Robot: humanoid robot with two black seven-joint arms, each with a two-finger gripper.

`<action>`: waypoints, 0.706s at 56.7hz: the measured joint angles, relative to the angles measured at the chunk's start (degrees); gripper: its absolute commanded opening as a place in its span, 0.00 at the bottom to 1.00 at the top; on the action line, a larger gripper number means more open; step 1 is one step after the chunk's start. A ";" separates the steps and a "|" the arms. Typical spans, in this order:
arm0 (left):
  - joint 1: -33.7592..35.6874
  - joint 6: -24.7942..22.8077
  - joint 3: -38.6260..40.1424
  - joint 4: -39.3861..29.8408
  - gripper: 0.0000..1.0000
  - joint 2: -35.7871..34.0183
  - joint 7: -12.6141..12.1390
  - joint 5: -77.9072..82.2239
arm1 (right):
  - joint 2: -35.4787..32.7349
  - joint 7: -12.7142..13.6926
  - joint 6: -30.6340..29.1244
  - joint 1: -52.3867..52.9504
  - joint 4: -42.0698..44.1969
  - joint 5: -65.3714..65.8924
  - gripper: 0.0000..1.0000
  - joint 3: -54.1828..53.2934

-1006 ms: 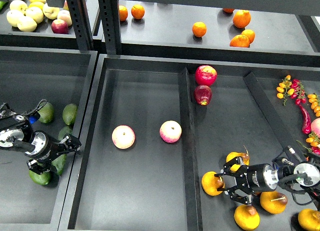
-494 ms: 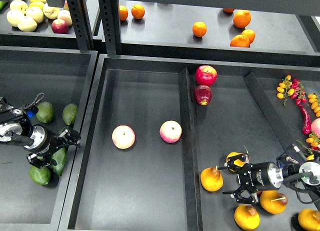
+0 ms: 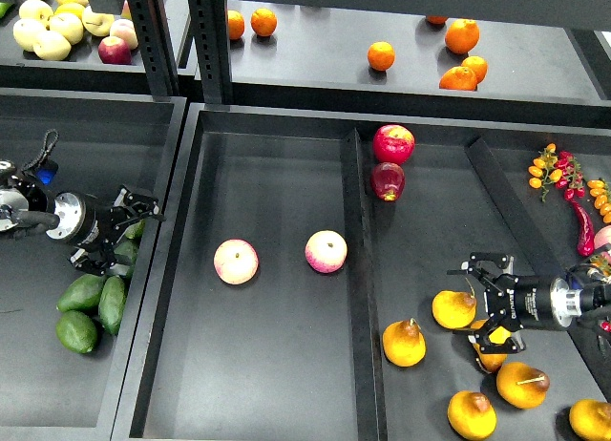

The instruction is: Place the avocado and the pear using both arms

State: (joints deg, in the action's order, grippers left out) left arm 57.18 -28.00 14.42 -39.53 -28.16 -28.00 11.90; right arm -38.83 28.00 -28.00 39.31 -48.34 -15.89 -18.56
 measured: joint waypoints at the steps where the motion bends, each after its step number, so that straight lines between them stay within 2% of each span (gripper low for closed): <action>1: 0.00 0.00 0.61 0.00 1.00 -0.03 0.00 -0.39 | 0.00 0.00 0.00 -0.08 0.00 -0.02 1.00 -0.61; 9: -0.24 0.00 6.64 -0.21 1.00 0.87 0.00 -4.72 | 1.23 0.00 0.00 -1.65 -0.29 -0.04 1.00 -7.45; 17: -0.95 0.00 13.85 -0.84 1.00 4.44 0.00 -8.01 | 5.80 0.00 0.00 -5.33 -0.11 0.49 1.00 -16.74; 26: -5.52 0.00 23.93 -0.64 1.00 9.54 0.00 -8.48 | 13.71 0.00 0.00 -10.29 1.58 3.28 1.00 -30.33; 27: -7.87 0.00 27.77 -0.69 1.00 11.34 0.00 -8.49 | 16.85 0.00 0.00 -12.03 1.82 4.65 1.00 -35.37; 40: -14.72 0.00 38.46 -1.30 1.00 15.65 0.01 -8.55 | 27.66 0.00 0.00 -15.86 2.21 7.17 1.00 -50.40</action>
State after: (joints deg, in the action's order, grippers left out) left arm 42.47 -28.00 52.88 -40.84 -12.51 -27.99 3.36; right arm -11.17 28.00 -28.00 23.45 -46.13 -8.71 -68.97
